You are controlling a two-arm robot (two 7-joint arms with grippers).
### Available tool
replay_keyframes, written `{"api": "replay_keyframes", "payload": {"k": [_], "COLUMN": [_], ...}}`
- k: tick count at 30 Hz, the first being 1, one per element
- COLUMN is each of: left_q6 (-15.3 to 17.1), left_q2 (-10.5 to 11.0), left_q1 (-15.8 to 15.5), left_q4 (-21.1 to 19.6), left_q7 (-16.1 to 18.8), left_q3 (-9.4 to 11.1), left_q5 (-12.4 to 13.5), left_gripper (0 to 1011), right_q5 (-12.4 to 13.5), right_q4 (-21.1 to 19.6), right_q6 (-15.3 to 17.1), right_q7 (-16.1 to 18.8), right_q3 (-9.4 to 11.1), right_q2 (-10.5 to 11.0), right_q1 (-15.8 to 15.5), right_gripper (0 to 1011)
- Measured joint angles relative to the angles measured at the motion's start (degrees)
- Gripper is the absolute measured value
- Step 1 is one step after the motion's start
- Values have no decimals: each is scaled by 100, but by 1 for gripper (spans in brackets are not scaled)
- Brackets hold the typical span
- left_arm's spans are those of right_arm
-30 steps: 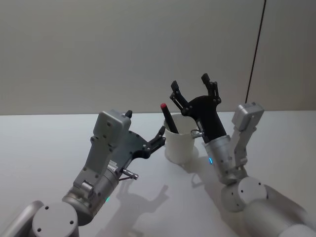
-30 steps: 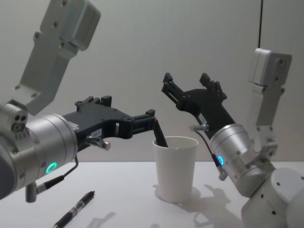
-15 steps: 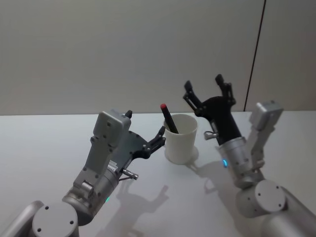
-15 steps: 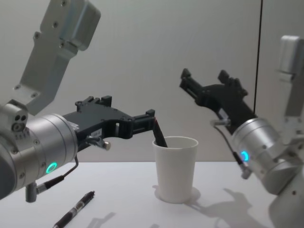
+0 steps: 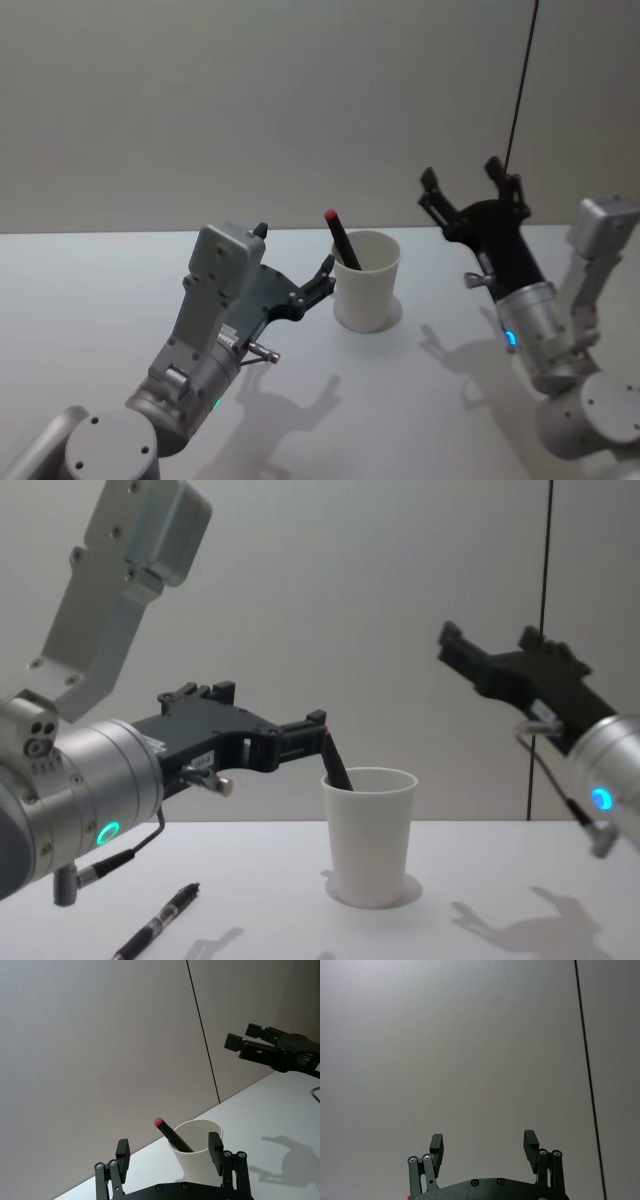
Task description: Place the pen into the pen holder.
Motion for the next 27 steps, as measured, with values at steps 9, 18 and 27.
{"api": "replay_keyframes", "payload": {"k": [9, 18, 27], "left_q6": [0, 0, 0], "left_q2": [0, 0, 0], "left_q1": [0, 0, 0], "left_q4": [0, 0, 0], "left_q7": [0, 0, 0], "left_q3": [0, 0, 0], "left_q5": [0, 0, 0], "left_gripper": [1003, 1003, 1003], "right_q5": [126, 226, 380], "right_q4": [-929, -1705, -2273], "right_q6": [826, 1581, 2263], "right_q7": [-40, -70, -67], "right_q3": [206, 407, 603], "right_q2": [337, 661, 957], "right_q1": [-515, -951, -1282], "right_gripper": [1002, 1002, 1002]}}
